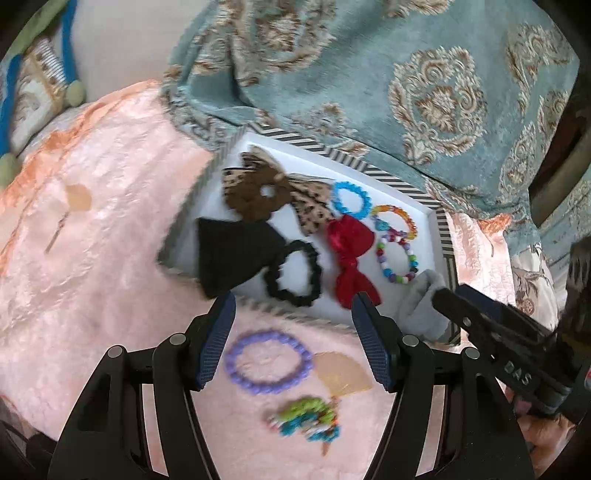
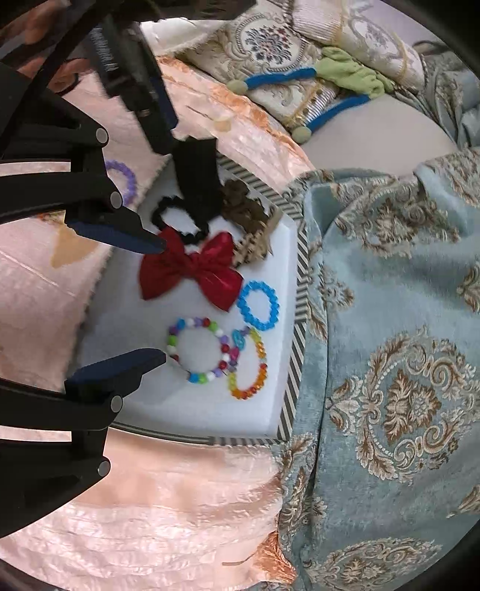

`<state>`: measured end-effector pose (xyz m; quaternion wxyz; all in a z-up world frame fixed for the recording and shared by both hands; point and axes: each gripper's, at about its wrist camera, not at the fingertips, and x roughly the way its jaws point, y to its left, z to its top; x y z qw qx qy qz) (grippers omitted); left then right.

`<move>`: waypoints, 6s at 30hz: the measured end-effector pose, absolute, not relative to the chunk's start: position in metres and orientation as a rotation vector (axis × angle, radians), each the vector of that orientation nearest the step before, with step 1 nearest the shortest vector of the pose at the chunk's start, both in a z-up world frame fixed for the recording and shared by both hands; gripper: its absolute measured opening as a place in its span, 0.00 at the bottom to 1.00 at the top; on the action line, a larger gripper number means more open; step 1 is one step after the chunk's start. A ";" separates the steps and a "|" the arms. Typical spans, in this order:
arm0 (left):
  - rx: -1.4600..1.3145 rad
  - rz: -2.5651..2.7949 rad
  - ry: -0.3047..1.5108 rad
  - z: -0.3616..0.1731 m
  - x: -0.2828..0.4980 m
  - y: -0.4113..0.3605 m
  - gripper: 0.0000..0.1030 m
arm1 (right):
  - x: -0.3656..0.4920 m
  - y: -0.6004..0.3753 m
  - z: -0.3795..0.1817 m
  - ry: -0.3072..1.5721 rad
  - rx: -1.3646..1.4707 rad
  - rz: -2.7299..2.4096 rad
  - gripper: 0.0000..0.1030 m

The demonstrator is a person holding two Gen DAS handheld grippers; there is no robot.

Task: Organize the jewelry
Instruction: 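Withdraw both open tools from the tray toward the remaining bracelets, then grasp the purple bead bracelet with the left tool while the right tool grasps the green bead bracelet, then carry the purple and green bracelets into the tray and open both tools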

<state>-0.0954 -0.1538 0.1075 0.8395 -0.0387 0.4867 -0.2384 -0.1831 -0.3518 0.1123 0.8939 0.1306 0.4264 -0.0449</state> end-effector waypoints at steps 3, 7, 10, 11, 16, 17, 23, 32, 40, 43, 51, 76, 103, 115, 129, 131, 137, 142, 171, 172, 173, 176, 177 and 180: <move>-0.084 -0.481 1.028 0.109 -0.100 -0.136 0.64 | -0.193 -0.343 0.113 0.884 0.266 -0.081 0.50; -0.072 -0.448 1.002 0.112 -0.113 -0.114 0.64 | -0.211 -0.331 0.114 0.873 0.266 -0.074 0.50; -0.063 -0.429 0.983 0.113 -0.123 -0.103 0.64 | -0.222 -0.324 0.114 0.872 0.278 -0.066 0.54; -0.056 -0.423 0.978 0.112 -0.126 -0.100 0.64 | -0.224 -0.322 0.113 0.873 0.278 -0.065 0.54; -0.027 -0.411 0.970 0.108 -0.138 -0.092 0.64 | -0.238 -0.304 0.104 0.890 0.266 -0.042 0.54; -0.027 -0.407 0.966 0.108 -0.140 -0.090 0.64 | -0.239 -0.302 0.103 0.891 0.266 -0.037 0.54; -0.007 -0.392 0.951 0.106 -0.149 -0.085 0.64 | -0.244 -0.283 0.088 0.900 0.267 -0.004 0.54; -0.014 -0.390 0.970 0.100 -0.151 -0.080 0.64 | -0.242 -0.270 0.067 0.929 0.222 0.002 0.50; -0.037 -0.384 0.988 0.095 -0.147 -0.076 0.64 | -0.239 -0.269 0.057 0.949 0.198 -0.003 0.45; -0.038 -0.384 0.998 0.092 -0.146 -0.077 0.64 | -0.237 -0.266 0.054 0.957 0.189 0.006 0.45; -0.025 -0.391 1.015 0.086 -0.145 -0.082 0.64 | -0.221 -0.254 0.035 1.014 0.158 0.030 0.45; -0.037 -0.390 1.026 0.083 -0.138 -0.085 0.64 | -0.202 -0.236 0.032 1.062 0.051 0.063 0.34; 0.178 -0.361 1.051 0.022 -0.110 -0.140 0.67 | -0.224 -0.279 0.029 0.978 0.242 0.083 0.30; 0.178 -0.363 1.003 0.016 -0.109 -0.141 0.76 | -0.225 -0.280 0.031 0.964 0.225 0.059 0.31; 0.158 -0.411 1.037 0.028 -0.119 -0.141 0.14 | -0.234 -0.270 0.047 0.895 0.168 0.057 0.12; 0.121 -0.438 1.069 0.031 -0.119 -0.136 0.09 | -0.238 -0.273 0.057 0.871 0.181 0.056 0.12; 0.025 -0.486 1.082 0.054 -0.127 -0.119 0.09 | -0.255 -0.279 0.085 0.810 0.230 0.063 0.12; 0.006 -0.501 1.052 0.073 -0.137 -0.114 0.09 | -0.264 -0.284 0.105 0.765 0.250 0.051 0.12; 0.022 -0.496 1.132 0.063 -0.126 -0.128 0.08 | -0.283 -0.293 0.132 0.713 0.271 0.054 0.12; 0.019 -0.497 1.120 0.068 -0.128 -0.128 0.08 | -0.284 -0.293 0.134 0.708 0.271 0.053 0.12; 0.013 -0.501 1.114 0.072 -0.130 -0.127 0.08 | -0.284 -0.293 0.136 0.704 0.272 0.052 0.12; -0.020 -0.519 1.094 0.088 -0.134 -0.122 0.08 | -0.287 -0.293 0.142 0.694 0.269 0.050 0.12; -0.023 -0.526 1.082 0.094 -0.134 -0.122 0.08 | -0.287 -0.293 0.145 0.691 0.264 0.048 0.12; -0.030 -0.545 1.051 0.111 -0.137 -0.123 0.08 | -0.287 -0.293 0.152 0.683 0.253 0.042 0.12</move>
